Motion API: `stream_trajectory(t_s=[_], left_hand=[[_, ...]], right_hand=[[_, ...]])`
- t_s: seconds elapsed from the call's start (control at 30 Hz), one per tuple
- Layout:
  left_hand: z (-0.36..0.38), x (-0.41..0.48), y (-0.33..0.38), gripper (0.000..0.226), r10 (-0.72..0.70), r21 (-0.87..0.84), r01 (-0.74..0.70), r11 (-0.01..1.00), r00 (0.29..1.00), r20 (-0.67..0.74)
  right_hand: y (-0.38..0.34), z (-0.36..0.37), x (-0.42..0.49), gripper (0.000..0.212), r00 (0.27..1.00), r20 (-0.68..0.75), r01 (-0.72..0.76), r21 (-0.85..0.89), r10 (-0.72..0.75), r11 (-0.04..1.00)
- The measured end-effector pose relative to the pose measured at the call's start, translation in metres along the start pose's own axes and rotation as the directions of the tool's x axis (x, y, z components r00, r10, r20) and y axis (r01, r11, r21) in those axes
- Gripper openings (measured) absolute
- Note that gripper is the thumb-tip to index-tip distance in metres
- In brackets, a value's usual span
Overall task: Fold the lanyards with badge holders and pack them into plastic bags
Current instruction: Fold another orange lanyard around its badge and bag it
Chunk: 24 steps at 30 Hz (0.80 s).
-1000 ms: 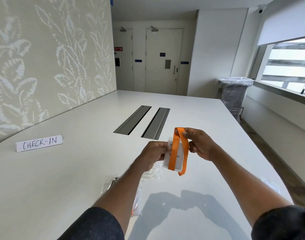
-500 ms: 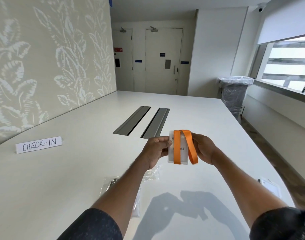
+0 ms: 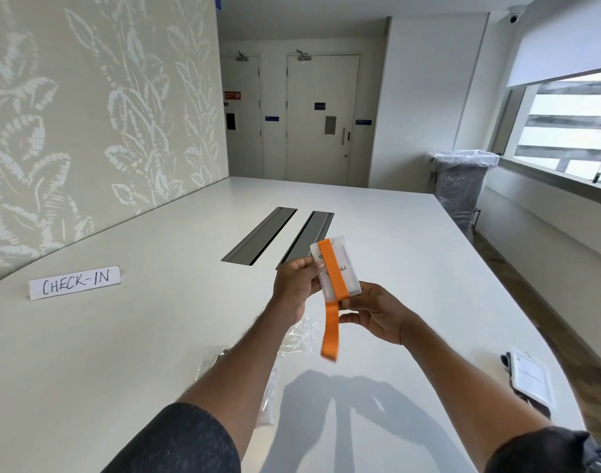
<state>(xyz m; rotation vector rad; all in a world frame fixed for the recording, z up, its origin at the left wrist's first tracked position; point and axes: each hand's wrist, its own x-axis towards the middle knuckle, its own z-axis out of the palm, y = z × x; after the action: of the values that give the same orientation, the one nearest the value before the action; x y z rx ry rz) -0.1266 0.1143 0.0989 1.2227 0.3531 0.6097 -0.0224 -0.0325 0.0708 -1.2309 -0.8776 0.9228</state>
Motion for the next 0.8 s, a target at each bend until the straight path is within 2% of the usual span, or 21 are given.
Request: stream_trajectory(t_s=[0.13,0.23,0.33,0.5,0.8], left_hand=[[-0.001,0.000,0.000,0.011,0.000,0.019,0.001,1.000,1.000,-0.019],[-0.002,0.001,0.001,0.011,-0.005,0.004,0.005,1.000,1.000,-0.020],[-0.002,-0.001,0.002,0.013,0.000,0.006,0.000,1.000,1.000,-0.024],[-0.010,0.002,0.003,0.013,-0.009,0.032,0.012,0.999,0.996,-0.090],[-0.015,0.007,0.001,0.014,-0.119,-0.002,0.120,0.993,0.983,-0.141]], right_hand=[[0.002,0.017,0.002,0.036,0.999,0.018,-0.036,0.044,0.035,0.998],[0.006,0.027,0.005,0.030,0.997,-0.034,-0.067,0.074,0.069,0.995],[0.009,0.029,0.006,0.013,0.995,-0.074,-0.075,-0.026,0.072,0.997],[0.010,0.025,0.001,0.023,0.994,-0.053,-0.101,-0.131,0.094,0.986],[0.003,0.025,-0.006,0.023,0.993,-0.010,-0.113,-0.289,0.116,0.951]])
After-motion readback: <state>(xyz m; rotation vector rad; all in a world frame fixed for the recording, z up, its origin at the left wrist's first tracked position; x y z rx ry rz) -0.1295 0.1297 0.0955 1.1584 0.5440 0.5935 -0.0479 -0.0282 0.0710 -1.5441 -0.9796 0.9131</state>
